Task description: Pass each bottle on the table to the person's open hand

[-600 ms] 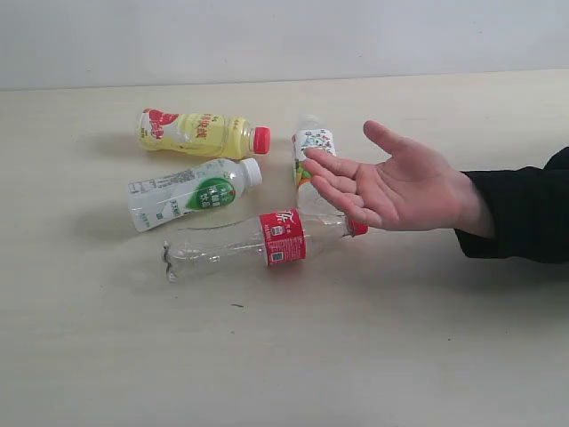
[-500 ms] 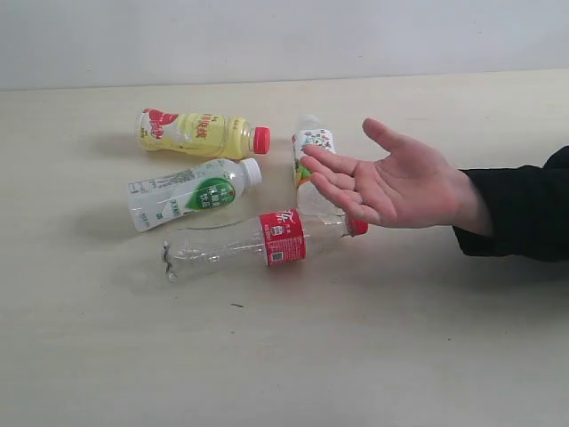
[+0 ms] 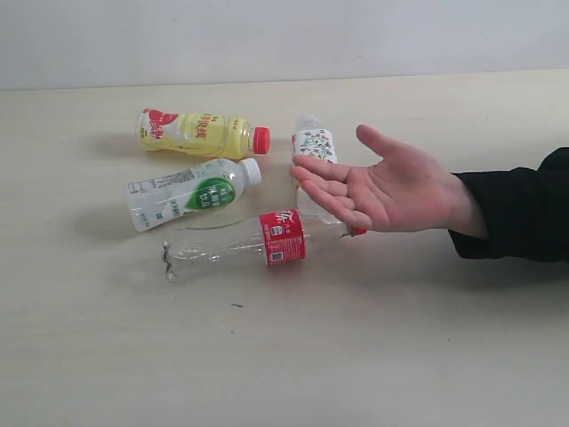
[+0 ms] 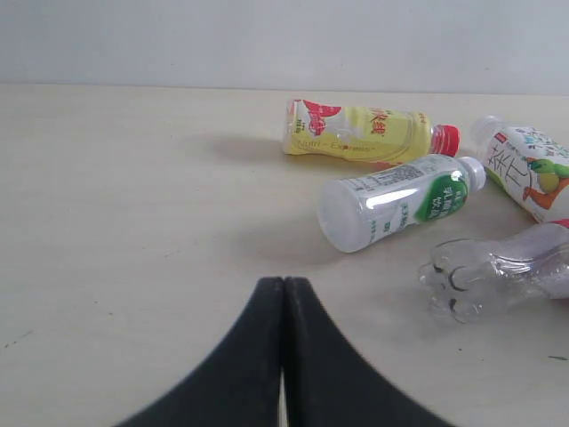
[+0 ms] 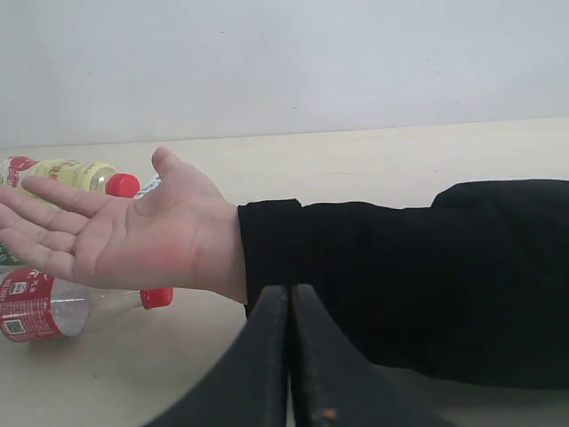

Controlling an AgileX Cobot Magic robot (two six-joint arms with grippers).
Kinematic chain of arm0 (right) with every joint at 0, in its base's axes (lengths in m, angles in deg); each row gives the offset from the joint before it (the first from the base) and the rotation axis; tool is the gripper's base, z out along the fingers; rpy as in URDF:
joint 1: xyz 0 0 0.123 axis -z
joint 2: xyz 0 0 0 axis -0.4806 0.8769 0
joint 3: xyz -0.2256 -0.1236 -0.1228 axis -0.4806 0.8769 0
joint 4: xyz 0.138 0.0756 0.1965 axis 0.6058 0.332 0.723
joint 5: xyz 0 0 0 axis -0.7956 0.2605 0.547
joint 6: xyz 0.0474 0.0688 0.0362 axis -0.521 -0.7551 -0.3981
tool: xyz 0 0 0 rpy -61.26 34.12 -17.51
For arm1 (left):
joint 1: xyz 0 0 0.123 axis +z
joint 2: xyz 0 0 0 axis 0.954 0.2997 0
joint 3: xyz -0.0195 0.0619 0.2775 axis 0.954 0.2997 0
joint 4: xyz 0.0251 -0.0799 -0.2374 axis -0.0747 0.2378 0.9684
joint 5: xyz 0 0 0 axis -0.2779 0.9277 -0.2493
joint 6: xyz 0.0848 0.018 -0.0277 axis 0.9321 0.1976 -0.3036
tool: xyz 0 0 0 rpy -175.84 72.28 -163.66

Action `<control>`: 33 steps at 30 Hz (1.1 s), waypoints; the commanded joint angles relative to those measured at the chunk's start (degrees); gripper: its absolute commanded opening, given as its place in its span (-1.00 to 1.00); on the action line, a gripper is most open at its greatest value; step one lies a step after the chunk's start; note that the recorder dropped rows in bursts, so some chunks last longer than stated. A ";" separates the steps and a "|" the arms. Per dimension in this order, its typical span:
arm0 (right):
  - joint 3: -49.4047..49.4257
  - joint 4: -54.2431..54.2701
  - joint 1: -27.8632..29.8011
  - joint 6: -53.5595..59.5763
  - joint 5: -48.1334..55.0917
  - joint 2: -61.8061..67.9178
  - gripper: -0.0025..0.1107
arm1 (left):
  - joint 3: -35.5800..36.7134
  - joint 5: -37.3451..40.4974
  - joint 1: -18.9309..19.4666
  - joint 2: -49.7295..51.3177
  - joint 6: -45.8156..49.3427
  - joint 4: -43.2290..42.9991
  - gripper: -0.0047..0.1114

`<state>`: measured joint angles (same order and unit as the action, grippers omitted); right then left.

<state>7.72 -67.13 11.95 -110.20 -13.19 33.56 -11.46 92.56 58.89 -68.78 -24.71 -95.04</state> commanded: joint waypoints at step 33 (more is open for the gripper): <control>0.28 -0.18 -0.22 0.31 -0.44 -0.25 -0.96 | -0.05 -27.77 -0.28 -0.27 -8.23 -2.61 -0.92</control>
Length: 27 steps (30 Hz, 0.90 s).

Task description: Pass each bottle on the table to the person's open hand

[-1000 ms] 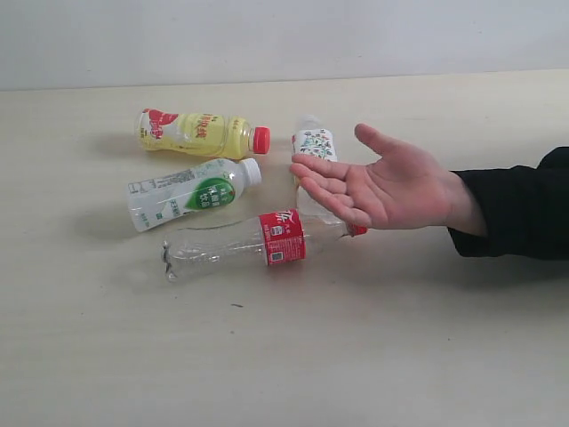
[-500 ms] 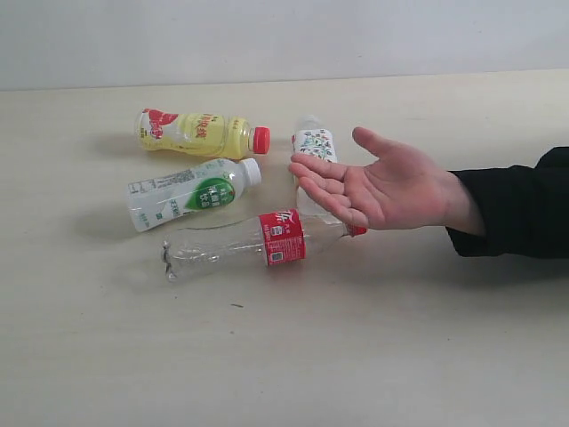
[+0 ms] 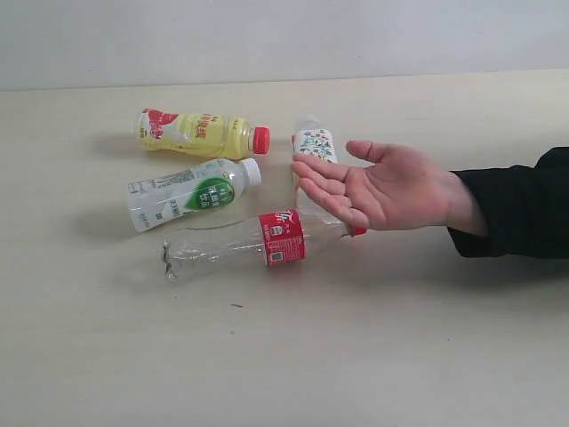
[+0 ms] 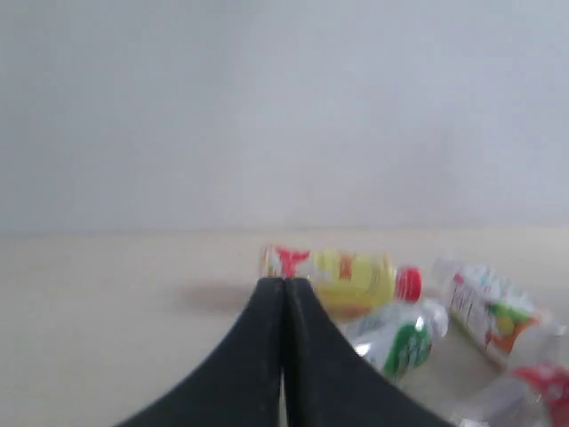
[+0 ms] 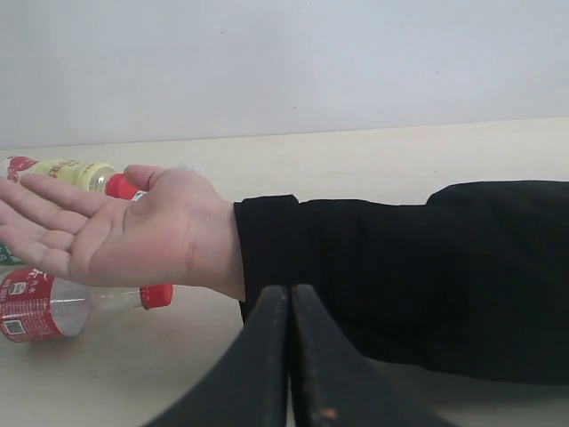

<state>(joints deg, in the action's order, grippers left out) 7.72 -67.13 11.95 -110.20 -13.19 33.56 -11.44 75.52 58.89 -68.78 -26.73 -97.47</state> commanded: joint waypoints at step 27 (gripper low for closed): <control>0.28 -0.18 -0.22 0.31 -0.44 -0.25 -0.96 | -41.38 13.02 -0.10 52.16 18.58 30.52 -0.92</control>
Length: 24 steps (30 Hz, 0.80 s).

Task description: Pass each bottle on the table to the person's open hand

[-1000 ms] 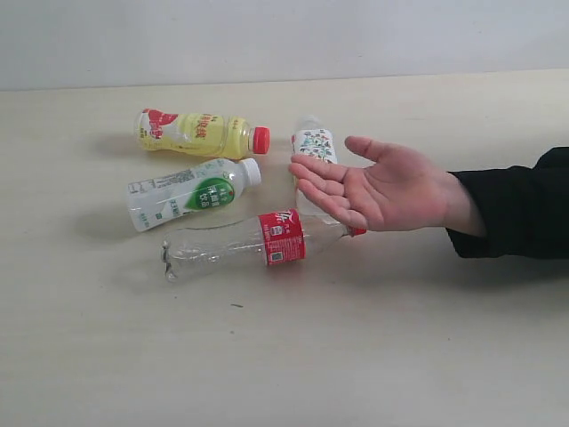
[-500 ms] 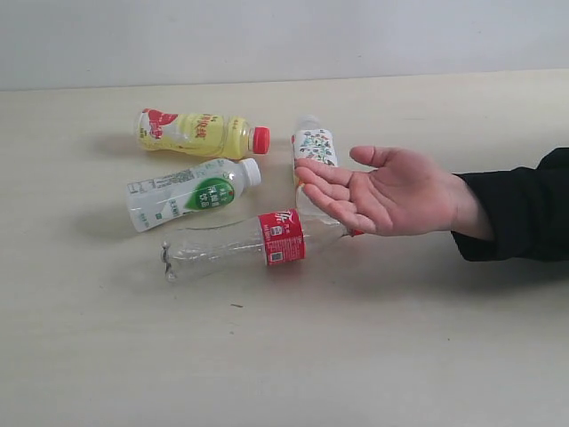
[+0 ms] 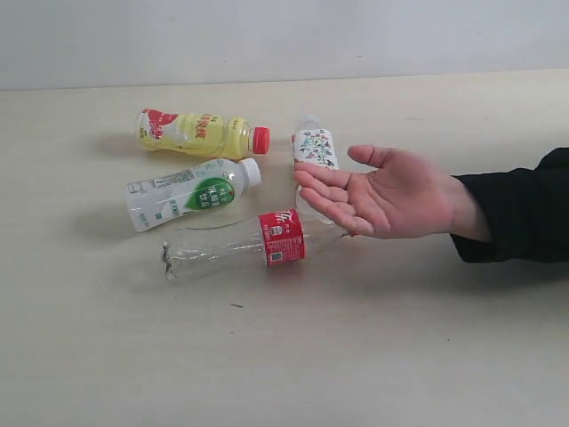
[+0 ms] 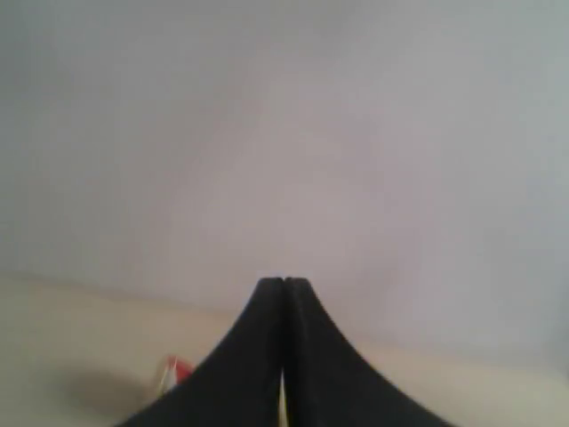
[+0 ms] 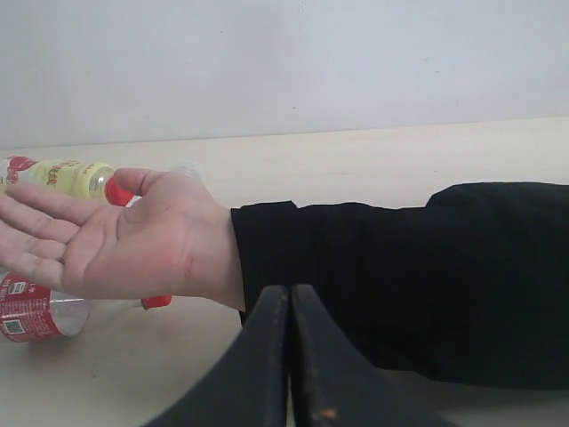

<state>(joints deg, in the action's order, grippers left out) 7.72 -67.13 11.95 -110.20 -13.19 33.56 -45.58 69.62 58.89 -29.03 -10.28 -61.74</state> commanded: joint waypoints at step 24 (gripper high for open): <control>0.28 -0.18 -0.22 0.31 -0.44 -0.25 -0.96 | -36.40 55.54 -20.92 51.84 21.06 -18.13 -0.02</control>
<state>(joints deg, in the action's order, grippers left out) 7.72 -67.13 11.95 -110.20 -13.19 33.56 -79.97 124.42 39.35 21.07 11.59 -78.54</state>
